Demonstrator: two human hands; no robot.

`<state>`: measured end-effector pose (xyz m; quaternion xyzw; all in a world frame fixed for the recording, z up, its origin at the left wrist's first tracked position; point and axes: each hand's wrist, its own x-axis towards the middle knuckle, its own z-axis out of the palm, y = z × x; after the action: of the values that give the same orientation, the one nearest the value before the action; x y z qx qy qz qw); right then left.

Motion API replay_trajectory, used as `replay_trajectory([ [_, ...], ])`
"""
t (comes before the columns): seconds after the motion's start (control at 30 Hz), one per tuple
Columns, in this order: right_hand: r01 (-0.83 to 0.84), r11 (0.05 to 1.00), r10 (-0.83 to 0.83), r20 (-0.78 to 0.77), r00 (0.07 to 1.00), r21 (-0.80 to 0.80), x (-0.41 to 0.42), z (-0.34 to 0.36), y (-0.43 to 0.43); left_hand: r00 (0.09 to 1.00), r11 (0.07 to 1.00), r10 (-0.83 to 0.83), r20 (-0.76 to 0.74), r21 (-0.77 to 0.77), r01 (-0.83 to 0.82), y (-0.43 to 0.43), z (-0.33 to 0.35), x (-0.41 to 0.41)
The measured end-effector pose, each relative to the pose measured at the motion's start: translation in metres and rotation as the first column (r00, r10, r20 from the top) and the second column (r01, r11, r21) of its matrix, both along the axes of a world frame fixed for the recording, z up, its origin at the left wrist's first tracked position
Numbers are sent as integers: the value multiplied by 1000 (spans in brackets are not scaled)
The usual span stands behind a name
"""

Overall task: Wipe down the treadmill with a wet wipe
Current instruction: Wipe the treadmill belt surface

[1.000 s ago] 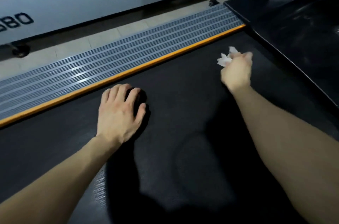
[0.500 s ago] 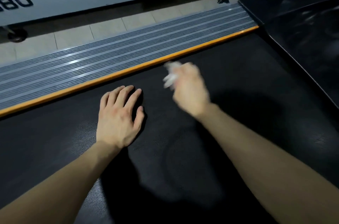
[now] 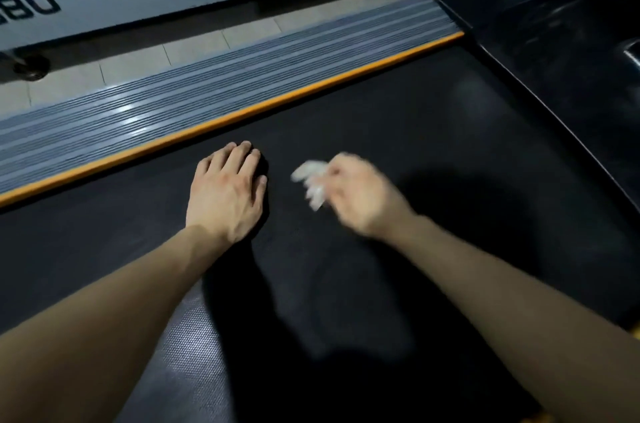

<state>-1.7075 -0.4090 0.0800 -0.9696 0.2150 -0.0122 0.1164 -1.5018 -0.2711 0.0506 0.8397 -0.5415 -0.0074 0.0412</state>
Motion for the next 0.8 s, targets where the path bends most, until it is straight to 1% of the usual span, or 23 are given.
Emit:
replay_trajectory([
  [0.03,251,962,-253,-7,967,-105,-12,2,-31,999,999,-14,-30,37,15,1,3,4],
  [0.1,705,689,-701,89,707,-167,-40,11,-73,994,990,-57,-96,126,69,2,13,15],
  [0.13,757,642,-742,147,654,-120,-46,8,-73,990,981,-84,-116,164,103,2,19,19],
  [0.17,752,659,-730,244,639,0,-36,11,-57,987,975,-101,-125,183,123,4,23,21],
  [0.2,608,794,-593,243,767,20,-22,3,-28,986,974,-104,-128,186,127,7,27,20],
  [0.23,350,936,-350,129,928,21,-9,0,14,986,976,-102,-129,179,124,11,30,15],
  [0.27,60,998,-60,32,998,7,-1,-1,51,987,981,-95,-130,158,115,15,31,8],
  [0.3,-201,980,201,-11,980,-1,-2,-1,70,987,987,-86,-134,124,103,21,30,0],
  [0.33,-300,953,297,74,952,31,-8,-6,64,987,992,-83,-141,81,95,27,29,-9],
  [0.37,-207,974,189,174,966,88,-17,-7,43,985,995,-86,-147,45,94,34,27,-17],
  [0.4,38,986,-73,216,974,160,-31,-12,6,985,995,-92,-145,28,97,43,25,-24],
  [0.43,366,922,-382,150,912,127,-42,-4,-28,985,993,-102,-138,37,108,52,24,-28],
  [0.47,679,724,-689,154,708,118,-49,4,-55,984,990,-115,-134,68,125,59,23,-30],
  [0.5,851,497,-864,181,469,171,-53,5,-65,982,984,-120,-147,113,138,62,25,-31],
  [0.53,871,448,-889,205,410,200,-50,5,-61,978,976,-116,-174,161,144,61,27,-30],
  [0.57,772,552,-833,178,523,314,-40,6,-37,973,967,-103,-206,207,146,59,30,-29],
  [0.6,517,751,-636,236,735,411,-25,-4,-4,968,958,-91,-232,246,149,56,33,-27],
  [0.63,203,898,-308,231,923,390,-17,-7,33,964,947,-90,-250,280,160,55,36,-27],
  [0.67,-59,958,26,121,992,280,-11,0,61,959,935,-97,-265,307,179,54,38,-26],
  [0.7,-178,968,174,40,984,175,-10,1,68,954,924,-108,-281,325,201,54,38,-24],
  [0.73,-46,983,40,38,998,178,-15,2,51,946,917,-121,-300,332,222,55,38,-21],
  [0.77,189,971,-193,15,981,146,-21,8,22,937,913,-131,-324,328,241,57,39,-18],
  [0.8,454,885,-457,8,889,107,-27,7,-14,928,916,-142,-345,309,255,60,41,-13],
])
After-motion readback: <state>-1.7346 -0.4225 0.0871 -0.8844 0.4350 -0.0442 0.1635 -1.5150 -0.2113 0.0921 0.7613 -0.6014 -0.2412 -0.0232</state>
